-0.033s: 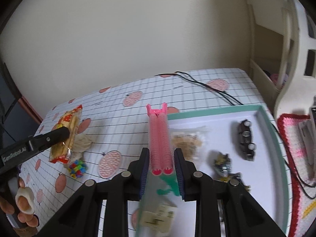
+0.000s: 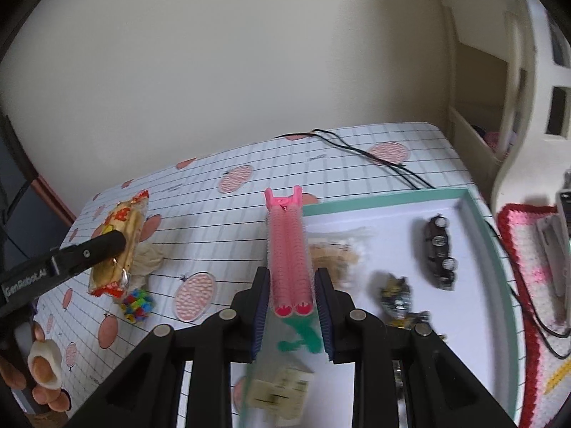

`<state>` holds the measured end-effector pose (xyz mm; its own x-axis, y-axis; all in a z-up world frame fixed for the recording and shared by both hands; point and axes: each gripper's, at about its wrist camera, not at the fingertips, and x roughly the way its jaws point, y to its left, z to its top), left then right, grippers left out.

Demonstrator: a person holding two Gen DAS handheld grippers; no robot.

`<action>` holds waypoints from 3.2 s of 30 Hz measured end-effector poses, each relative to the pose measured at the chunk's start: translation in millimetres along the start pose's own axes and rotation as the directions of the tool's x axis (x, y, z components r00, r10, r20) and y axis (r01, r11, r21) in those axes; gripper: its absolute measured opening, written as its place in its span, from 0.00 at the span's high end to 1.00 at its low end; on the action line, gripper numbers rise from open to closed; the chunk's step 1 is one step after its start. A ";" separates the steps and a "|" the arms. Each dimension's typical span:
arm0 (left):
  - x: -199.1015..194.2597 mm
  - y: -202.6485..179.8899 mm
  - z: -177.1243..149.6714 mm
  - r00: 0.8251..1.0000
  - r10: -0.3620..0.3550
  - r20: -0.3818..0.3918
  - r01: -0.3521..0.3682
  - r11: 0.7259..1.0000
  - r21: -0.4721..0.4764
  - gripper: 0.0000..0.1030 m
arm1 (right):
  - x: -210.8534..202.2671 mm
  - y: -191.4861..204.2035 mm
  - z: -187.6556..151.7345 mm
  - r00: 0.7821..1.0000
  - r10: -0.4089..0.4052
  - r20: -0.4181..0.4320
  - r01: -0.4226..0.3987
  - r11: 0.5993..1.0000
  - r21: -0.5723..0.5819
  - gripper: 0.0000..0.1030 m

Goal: Organize objects
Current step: 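Lift and carry the snack packet with left gripper while right carries the pink curler toward the tray, then lower and open left gripper releasing snack packet while right releases pink curler in tray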

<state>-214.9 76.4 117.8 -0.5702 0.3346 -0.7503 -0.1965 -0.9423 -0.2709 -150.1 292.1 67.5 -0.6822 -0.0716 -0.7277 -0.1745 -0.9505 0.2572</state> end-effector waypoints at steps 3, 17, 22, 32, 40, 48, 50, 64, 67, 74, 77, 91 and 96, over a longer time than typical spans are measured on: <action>5.8 -19.5 -5.4 1.000 -0.022 -0.013 0.022 0.999 0.031 0.66 | -4.1 -16.7 0.7 1.000 -0.008 0.005 0.008 1.000 0.028 0.73; 31.5 -64.6 -16.7 0.995 -0.088 -0.042 0.092 0.991 0.095 0.66 | -11.8 -81.5 -4.7 0.997 -0.075 0.006 0.073 0.987 0.141 0.73; 41.2 -71.5 -17.4 0.994 -0.101 -0.046 0.105 0.988 0.113 0.66 | -7.6 -92.1 -6.2 0.996 -0.087 -0.005 0.087 0.984 0.157 0.73; 68.5 -75.7 -17.2 0.993 -0.102 -0.060 0.108 0.989 0.100 0.66 | -1.9 -91.0 -10.3 0.994 -0.105 -0.020 0.107 0.985 0.139 0.73; 91.8 -91.5 -20.9 0.994 -0.083 -0.067 0.091 0.986 0.139 0.66 | 0.7 -93.9 -14.0 0.993 -0.114 -0.031 0.117 0.984 0.133 0.73; 106.9 -91.4 -25.8 0.992 -0.077 -0.097 0.090 0.987 0.134 0.66 | 3.1 -93.3 -16.6 0.991 -0.126 -0.041 0.130 0.984 0.119 0.73; 109.3 -92.6 -27.1 0.992 -0.071 -0.101 0.085 0.986 0.141 0.66 | 3.4 -92.0 -17.1 0.990 -0.134 -0.043 0.138 0.985 0.106 0.73; 108.6 -92.5 -26.6 0.987 -0.093 -0.130 0.110 0.985 0.132 0.58 | 6.1 -96.6 -17.7 0.989 -0.141 -0.048 0.146 0.983 0.113 0.71; 106.8 -93.2 -26.1 0.986 -0.102 -0.136 0.120 0.984 0.135 0.52 | 5.7 -95.0 -17.4 0.989 -0.143 -0.047 0.147 0.984 0.103 0.71; 99.7 -90.1 -23.2 0.981 -0.134 -0.137 0.149 0.983 0.107 0.46 | 3.7 -96.2 -16.5 0.989 -0.140 -0.042 0.144 0.984 0.105 0.68; 96.3 -85.5 -20.3 0.982 -0.139 -0.131 0.150 0.985 0.082 0.46 | 1.9 -96.4 -15.8 0.990 -0.138 -0.036 0.141 0.984 0.108 0.66; 86.4 -61.8 -14.2 0.992 -0.076 -0.103 0.081 0.996 0.046 0.33 | -3.4 -94.3 -14.0 0.989 -0.145 -0.016 0.145 0.984 0.101 0.54; 87.4 -54.6 -16.3 0.994 -0.020 -0.104 0.026 0.998 0.061 0.22 | -2.4 -91.7 -13.4 0.990 -0.141 -0.008 0.141 0.985 0.095 0.38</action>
<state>-241.0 157.1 57.1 -0.4799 0.3523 -0.8035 -0.2595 -0.9319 -0.2536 -122.9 375.4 37.1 -0.6451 0.0605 -0.7617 -0.3357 -0.9180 0.2114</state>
